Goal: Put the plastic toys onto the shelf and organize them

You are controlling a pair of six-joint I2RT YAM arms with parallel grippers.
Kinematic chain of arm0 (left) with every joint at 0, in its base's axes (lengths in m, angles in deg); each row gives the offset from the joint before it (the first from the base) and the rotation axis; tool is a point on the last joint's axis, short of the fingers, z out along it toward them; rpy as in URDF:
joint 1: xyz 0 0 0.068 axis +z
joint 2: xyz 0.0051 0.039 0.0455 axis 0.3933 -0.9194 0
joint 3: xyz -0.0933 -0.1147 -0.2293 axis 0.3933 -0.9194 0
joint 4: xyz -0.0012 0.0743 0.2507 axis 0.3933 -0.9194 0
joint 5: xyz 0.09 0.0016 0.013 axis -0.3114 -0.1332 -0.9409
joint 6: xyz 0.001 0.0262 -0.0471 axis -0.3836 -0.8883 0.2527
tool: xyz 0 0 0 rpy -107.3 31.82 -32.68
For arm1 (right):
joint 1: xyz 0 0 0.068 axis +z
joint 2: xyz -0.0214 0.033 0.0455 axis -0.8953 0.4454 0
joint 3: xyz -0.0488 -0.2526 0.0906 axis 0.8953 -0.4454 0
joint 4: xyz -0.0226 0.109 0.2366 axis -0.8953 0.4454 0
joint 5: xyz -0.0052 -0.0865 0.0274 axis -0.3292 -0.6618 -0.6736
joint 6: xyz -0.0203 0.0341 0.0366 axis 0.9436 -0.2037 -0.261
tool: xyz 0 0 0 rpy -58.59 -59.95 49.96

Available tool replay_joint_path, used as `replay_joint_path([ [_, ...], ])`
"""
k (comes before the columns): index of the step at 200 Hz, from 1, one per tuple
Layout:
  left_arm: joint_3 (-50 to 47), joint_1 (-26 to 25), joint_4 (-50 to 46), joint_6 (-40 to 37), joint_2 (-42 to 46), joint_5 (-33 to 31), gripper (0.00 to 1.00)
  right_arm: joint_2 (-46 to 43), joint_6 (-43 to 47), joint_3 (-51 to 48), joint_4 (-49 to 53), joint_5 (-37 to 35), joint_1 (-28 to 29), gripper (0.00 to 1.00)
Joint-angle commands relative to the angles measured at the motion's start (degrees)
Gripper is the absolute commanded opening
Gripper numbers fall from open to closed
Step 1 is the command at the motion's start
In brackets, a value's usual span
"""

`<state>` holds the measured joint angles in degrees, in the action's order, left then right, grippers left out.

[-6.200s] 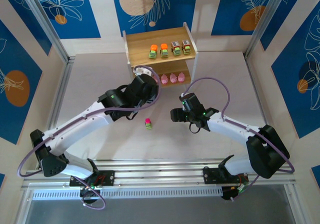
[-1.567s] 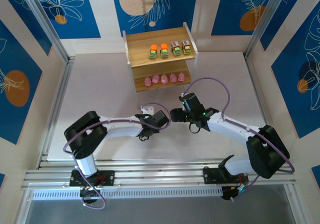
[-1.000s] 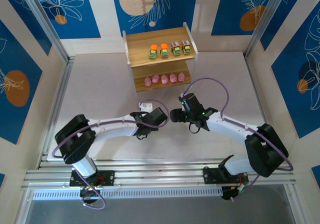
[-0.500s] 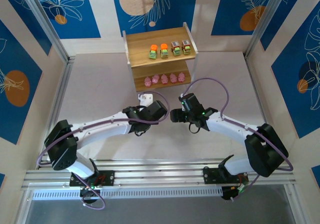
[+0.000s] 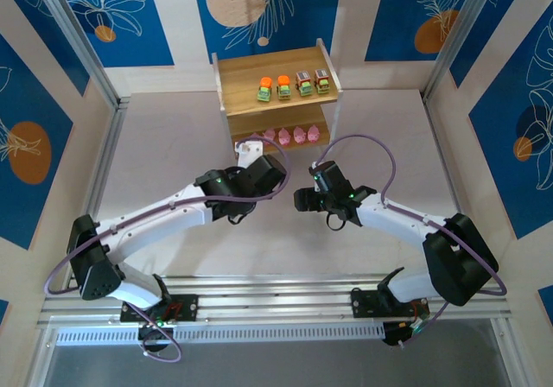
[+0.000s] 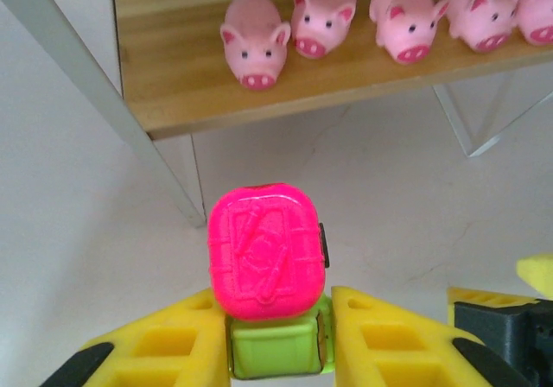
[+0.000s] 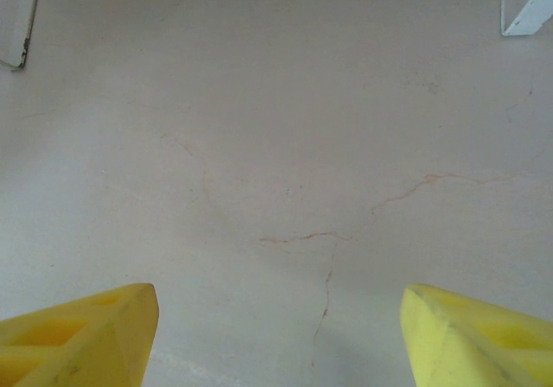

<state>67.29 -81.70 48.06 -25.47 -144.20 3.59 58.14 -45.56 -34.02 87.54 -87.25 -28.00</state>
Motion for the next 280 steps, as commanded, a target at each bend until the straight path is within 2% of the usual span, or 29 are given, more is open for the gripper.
replay_joint_path([
  [1, 3.55, -0.5, -3.41, -3.0, 1.43, -2.69, 0.27, -1.06, -0.37, 1.07, 0.14, 0.81, 0.0, 0.74],
  [139, 26.71, 1.46, -7.74, -15.4, -3.74, -5.26, 0.27, -1.66, -0.36, 1.0, 0.38, 0.77, -0.12, 0.74],
  [280, 39.58, 12.53, -7.78, -24.81, -10.08, -1.45, 0.27, -1.2, -0.28, 1.2, 0.39, 0.92, -0.26, 0.74],
])
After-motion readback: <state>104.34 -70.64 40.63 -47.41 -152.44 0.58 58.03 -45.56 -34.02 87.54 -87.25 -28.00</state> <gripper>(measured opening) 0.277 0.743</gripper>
